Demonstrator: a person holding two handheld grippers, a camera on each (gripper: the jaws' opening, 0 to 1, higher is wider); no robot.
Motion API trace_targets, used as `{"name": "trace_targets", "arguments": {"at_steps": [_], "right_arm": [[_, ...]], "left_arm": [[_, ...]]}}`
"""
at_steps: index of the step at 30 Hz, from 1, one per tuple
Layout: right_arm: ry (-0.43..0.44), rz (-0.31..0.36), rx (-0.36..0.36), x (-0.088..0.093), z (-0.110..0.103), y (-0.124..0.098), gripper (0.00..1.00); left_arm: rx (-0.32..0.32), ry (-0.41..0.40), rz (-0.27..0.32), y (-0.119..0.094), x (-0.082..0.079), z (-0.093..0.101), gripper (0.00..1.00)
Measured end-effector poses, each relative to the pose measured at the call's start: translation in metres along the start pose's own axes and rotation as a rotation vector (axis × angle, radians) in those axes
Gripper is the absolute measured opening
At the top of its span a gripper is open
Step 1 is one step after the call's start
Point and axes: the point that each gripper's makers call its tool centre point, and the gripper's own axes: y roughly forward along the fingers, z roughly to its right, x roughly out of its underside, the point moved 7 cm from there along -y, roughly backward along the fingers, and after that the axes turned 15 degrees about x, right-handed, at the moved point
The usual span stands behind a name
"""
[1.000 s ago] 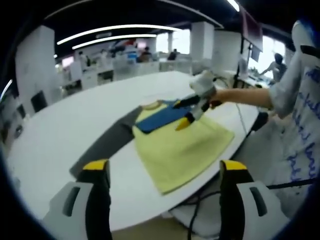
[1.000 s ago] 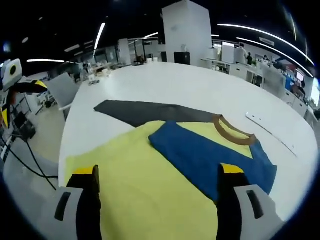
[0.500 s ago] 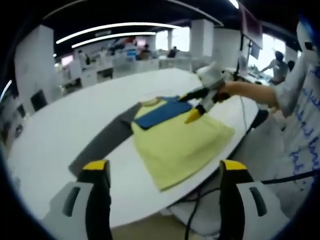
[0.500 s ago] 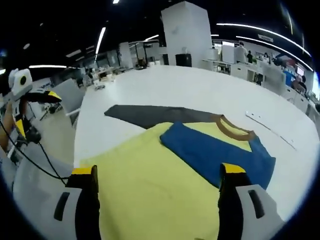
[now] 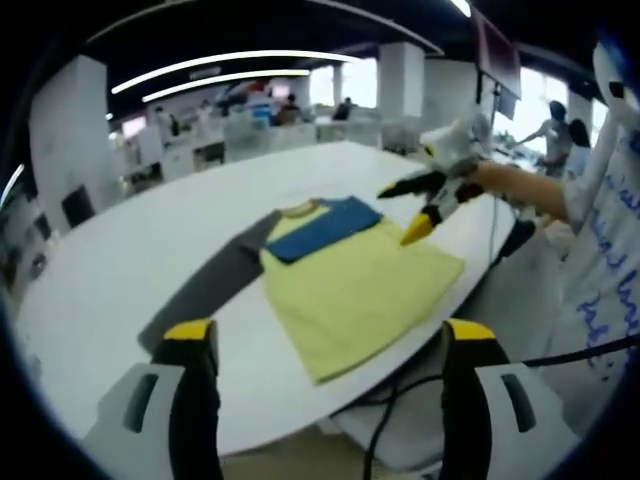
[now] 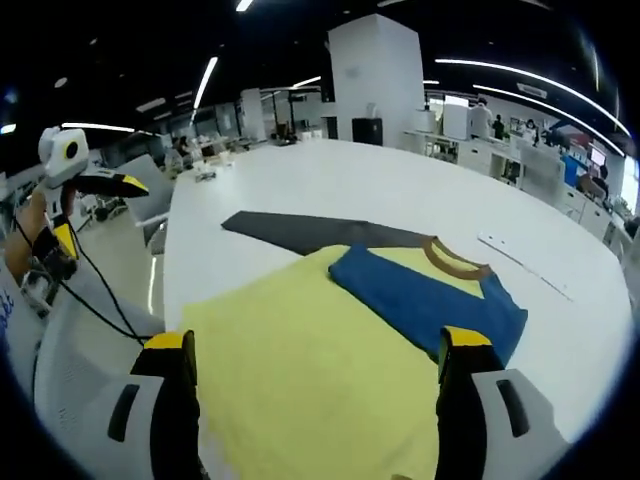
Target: Fold the garment on the visible template until the final outline fits inside the template.
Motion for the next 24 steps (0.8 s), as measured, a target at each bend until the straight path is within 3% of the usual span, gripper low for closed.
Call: {"name": "trace_targets", "arguments": {"at_steps": [11, 14, 20, 24], "right_arm": [[0.002, 0.033, 0.038, 0.001, -0.013, -0.030, 1.00], [-0.020, 0.064, 0.083, -0.004, -0.012, -0.038, 1.00], [-0.007, 0.105, 0.091, -0.012, -0.016, -0.060, 1.00], [0.014, 0.082, 0.084, -0.004, -0.017, -0.065, 1.00]], "left_arm": [[0.017, 0.002, 0.004, 0.003, 0.002, 0.007, 0.89], [0.020, 0.007, 0.003, 0.003, 0.001, 0.009, 0.89], [0.020, 0.007, 0.002, 0.001, 0.002, 0.011, 0.91], [0.021, 0.004, 0.004, 0.000, 0.003, 0.011, 0.90]]}}
